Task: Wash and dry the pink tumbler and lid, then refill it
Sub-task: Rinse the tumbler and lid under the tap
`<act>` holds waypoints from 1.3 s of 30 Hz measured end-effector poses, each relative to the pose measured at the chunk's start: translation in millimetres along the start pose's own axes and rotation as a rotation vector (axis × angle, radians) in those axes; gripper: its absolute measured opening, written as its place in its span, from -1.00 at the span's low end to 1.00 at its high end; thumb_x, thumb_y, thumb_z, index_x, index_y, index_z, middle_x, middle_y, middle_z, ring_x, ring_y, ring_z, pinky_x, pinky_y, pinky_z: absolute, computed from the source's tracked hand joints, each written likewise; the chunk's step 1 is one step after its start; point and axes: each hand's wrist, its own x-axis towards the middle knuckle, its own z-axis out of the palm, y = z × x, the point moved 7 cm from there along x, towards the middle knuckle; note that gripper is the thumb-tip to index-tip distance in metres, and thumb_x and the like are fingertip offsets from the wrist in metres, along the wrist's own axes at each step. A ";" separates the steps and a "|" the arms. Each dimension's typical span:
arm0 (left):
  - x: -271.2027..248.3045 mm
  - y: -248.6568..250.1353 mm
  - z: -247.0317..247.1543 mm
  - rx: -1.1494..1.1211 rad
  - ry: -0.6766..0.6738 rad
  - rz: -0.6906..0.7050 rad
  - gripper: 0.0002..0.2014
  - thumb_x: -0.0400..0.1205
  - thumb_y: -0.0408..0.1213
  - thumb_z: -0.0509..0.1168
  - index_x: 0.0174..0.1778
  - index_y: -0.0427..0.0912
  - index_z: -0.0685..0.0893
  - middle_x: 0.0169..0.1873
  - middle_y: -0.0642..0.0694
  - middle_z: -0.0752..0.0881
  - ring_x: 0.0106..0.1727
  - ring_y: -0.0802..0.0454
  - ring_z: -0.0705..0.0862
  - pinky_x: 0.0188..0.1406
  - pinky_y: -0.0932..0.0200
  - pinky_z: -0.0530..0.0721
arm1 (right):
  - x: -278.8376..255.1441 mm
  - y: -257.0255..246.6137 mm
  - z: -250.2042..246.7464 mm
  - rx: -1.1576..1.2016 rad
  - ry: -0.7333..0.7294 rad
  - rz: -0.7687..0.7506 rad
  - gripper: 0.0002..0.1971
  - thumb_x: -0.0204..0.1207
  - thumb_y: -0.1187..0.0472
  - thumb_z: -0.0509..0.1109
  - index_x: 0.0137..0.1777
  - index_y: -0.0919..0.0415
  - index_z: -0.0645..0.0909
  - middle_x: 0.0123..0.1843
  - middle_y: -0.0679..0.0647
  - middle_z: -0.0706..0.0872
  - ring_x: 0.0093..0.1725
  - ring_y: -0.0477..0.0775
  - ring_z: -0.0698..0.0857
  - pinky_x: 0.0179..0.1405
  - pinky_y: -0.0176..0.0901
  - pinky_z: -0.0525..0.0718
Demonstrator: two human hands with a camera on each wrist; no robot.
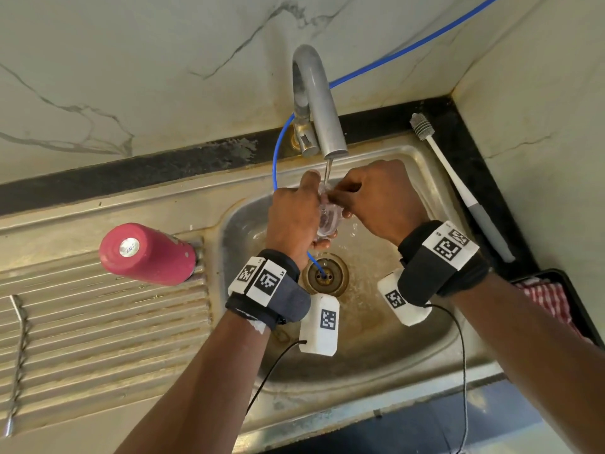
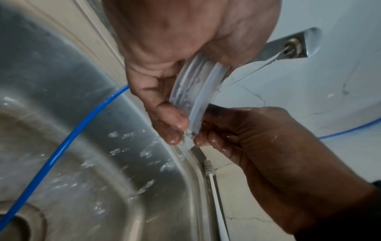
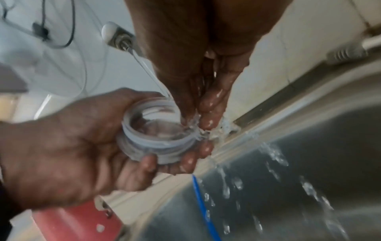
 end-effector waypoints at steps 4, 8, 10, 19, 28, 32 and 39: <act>3.7 0.4 0.3 0.012 0.001 -0.006 -0.68 0.79 0.02 0.25 -0.04 -0.15 0.72 -0.06 -0.31 0.88 -0.14 -0.30 0.91 -0.49 0.11 0.71 | -9.8 3.5 6.3 0.077 0.081 0.028 -0.76 0.63 0.02 0.54 -0.03 0.22 0.79 -0.23 -0.02 0.79 -0.27 -0.10 0.73 -0.23 -0.36 0.68; 6.3 -1.4 -2.9 0.014 0.034 -0.006 -0.70 0.78 0.05 0.28 -0.10 -0.08 0.71 -0.08 -0.20 0.87 -0.07 -0.19 0.88 -0.36 0.05 0.76 | -23.8 10.6 33.7 0.293 -0.027 0.180 -0.76 0.62 0.16 0.56 0.11 0.09 0.53 -0.11 -0.19 0.66 -0.19 -0.36 0.68 -0.22 -0.55 0.56; 8.6 -1.3 -4.1 0.004 0.041 -0.013 -0.72 0.78 0.05 0.28 -0.07 -0.07 0.69 -0.06 -0.18 0.86 -0.08 -0.16 0.86 -0.31 0.02 0.79 | -26.4 15.1 40.4 0.402 -0.044 0.242 -0.71 0.58 0.20 0.60 0.13 0.07 0.53 -0.07 -0.16 0.69 -0.19 -0.44 0.66 -0.22 -0.55 0.57; 11.4 -8.4 1.7 0.058 -0.073 -0.073 -0.70 0.81 0.01 0.23 0.11 -0.15 0.70 -0.10 -0.29 0.90 -0.35 -0.18 0.89 -0.53 0.16 0.70 | 4.0 7.0 6.9 0.045 -0.051 0.014 -0.80 0.56 0.02 0.61 -0.05 0.18 0.86 -0.25 0.00 0.82 -0.31 -0.19 0.70 -0.24 -0.33 0.60; 10.0 -3.7 -0.8 -0.030 -0.035 0.005 -0.55 0.76 0.24 0.31 -0.07 -0.10 0.80 -0.28 -0.18 0.89 -0.34 -0.02 0.79 -0.39 0.21 0.65 | -7.6 12.5 15.8 0.096 0.040 0.170 -0.91 0.65 0.16 0.51 -0.07 0.12 0.69 -0.36 -0.20 0.67 -0.36 -0.36 0.69 -0.35 -0.57 0.51; 15.5 -6.2 -8.2 0.009 0.032 0.035 -0.49 0.72 0.25 0.36 -0.08 -0.20 0.81 -0.21 -0.28 0.86 -0.29 -0.08 0.78 -0.50 0.20 0.65 | -18.7 14.7 31.7 0.248 -0.027 0.232 -0.88 0.60 0.17 0.56 0.00 0.17 0.69 -0.28 -0.02 0.81 -0.34 -0.16 0.80 -0.31 -0.27 0.73; 15.9 -15.9 -4.2 0.090 -0.029 0.071 -0.35 0.64 0.26 0.33 0.26 -0.33 0.75 -0.07 -0.21 0.76 -0.26 -0.13 0.73 -0.34 0.02 0.71 | 1.5 -0.5 2.5 -0.013 -0.009 -0.007 -0.81 0.57 0.07 0.59 0.00 0.21 0.84 -0.18 0.06 0.84 -0.19 -0.01 0.77 -0.07 -0.03 0.77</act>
